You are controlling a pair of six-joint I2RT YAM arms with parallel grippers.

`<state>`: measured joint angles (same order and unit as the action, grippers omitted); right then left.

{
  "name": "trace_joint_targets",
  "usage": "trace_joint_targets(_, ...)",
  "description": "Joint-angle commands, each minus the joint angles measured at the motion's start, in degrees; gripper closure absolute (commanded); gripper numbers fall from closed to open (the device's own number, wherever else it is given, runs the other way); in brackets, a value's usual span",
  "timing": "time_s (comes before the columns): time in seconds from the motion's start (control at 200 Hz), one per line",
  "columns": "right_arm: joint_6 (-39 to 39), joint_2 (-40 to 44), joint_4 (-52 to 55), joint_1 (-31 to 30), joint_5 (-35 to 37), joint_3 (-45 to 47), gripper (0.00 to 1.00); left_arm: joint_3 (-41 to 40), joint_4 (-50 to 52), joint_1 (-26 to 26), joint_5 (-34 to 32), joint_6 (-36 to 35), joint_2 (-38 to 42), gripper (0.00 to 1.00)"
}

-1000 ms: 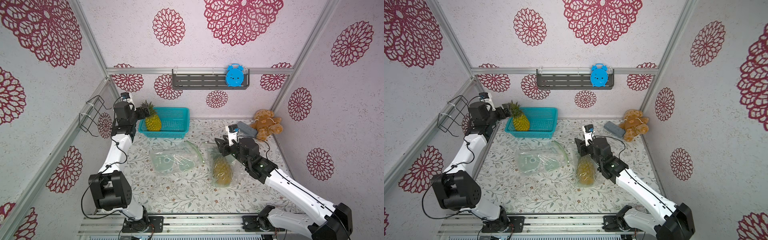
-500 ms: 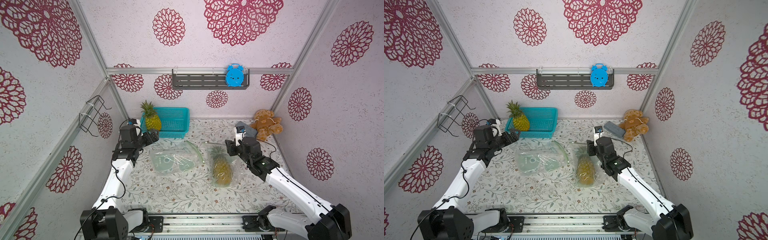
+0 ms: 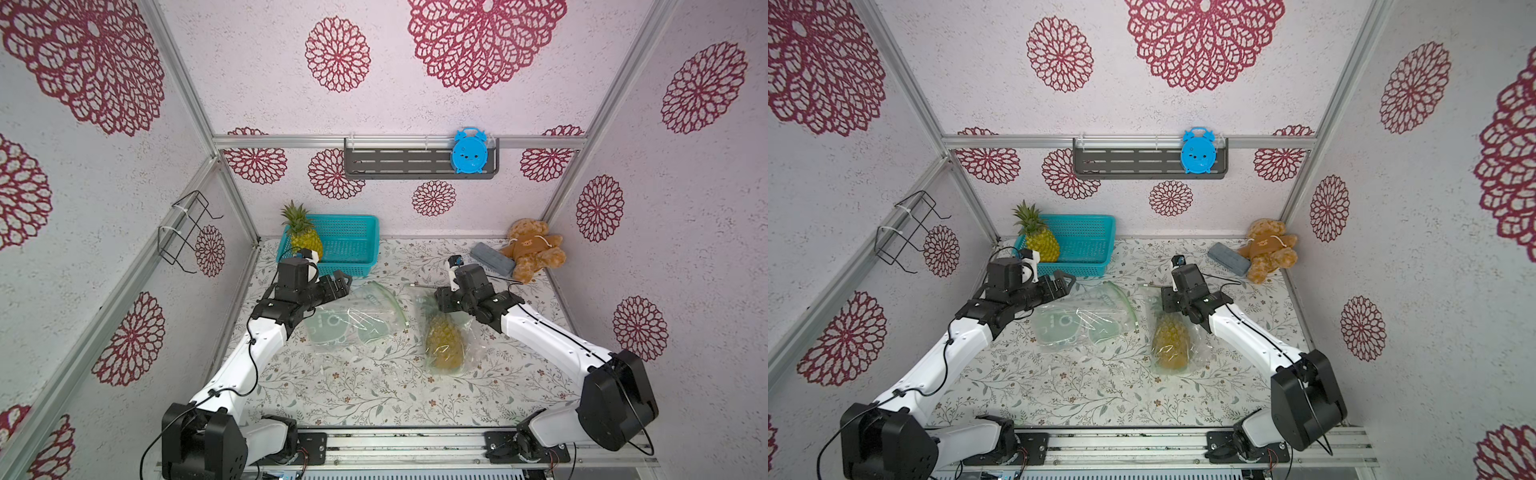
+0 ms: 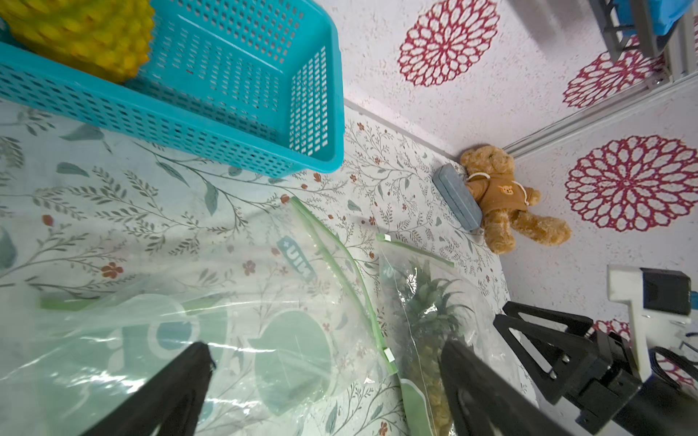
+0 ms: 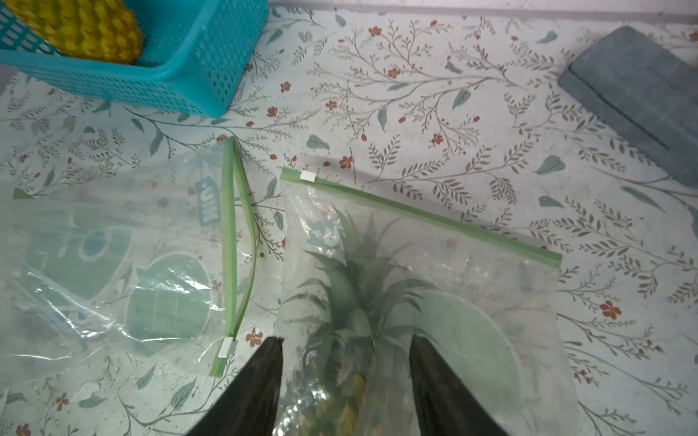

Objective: Open the zip-top bag and take out the pineapple
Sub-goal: Pick up the zipper food storage bag at the center of the board.

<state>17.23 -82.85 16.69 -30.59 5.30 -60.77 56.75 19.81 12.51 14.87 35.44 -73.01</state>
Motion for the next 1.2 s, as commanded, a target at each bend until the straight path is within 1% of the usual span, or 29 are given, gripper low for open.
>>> trace_joint_targets(0.0,1.2,-0.6,4.8,-0.4,0.2,-1.8,0.41,2.0,-2.9,2.6,-0.1,1.2,-2.8,0.01)
trace_joint_targets(0.17,0.8,-2.4,8.2,-0.5,1.8,-1.5,0.41,4.3,-5.2,5.8,0.2,2.0,-9.0,0.01)
trace_joint_targets(0.34,0.6,-1.6,9.1,-0.5,3.5,1.8,0.42,7.8,-7.1,9.0,1.7,3.1,-16.1,0.00)
trace_joint_targets(0.465,0.8,-0.5,8.5,-0.4,4.6,4.6,0.42,11.8,-8.7,11.4,2.6,4.0,-21.6,0.00)
trace_joint_targets(0.635,1.1,0.1,7.2,-0.4,4.9,6.7,0.43,18.5,-10.1,14.1,2.6,4.9,-30.4,0.03)
trace_joint_targets(0.82,1.1,0.5,6.5,-0.3,4.4,7.1,0.44,25.0,-10.6,15.9,1.4,6.6,-38.9,0.04)
trace_joint_targets(0.841,1.2,0.6,6.3,-0.4,4.4,7.1,0.44,25.5,-11.0,16.0,1.4,6.8,-41.4,0.04)
trace_joint_targets(0.911,1.2,0.8,5.9,-0.4,3.9,7.3,0.44,27.3,-12.3,16.4,2.5,7.5,-44.3,0.04)
trace_joint_targets(0.996,1.5,0.9,5.4,-0.4,3.6,7.3,0.44,29.5,-12.7,16.7,4.1,8.8,-47.4,0.07)
trace_joint_targets(1.146,1.7,1.0,5.0,-0.4,3.0,7.2,0.44,30.9,-14.9,17.7,5.4,10.5,-50.6,0.09)
trace_joint_targets(1.196,1.7,1.0,4.9,-0.4,2.9,7.1,0.44,31.3,-16.7,17.9,7.3,11.6,-51.8,0.12)
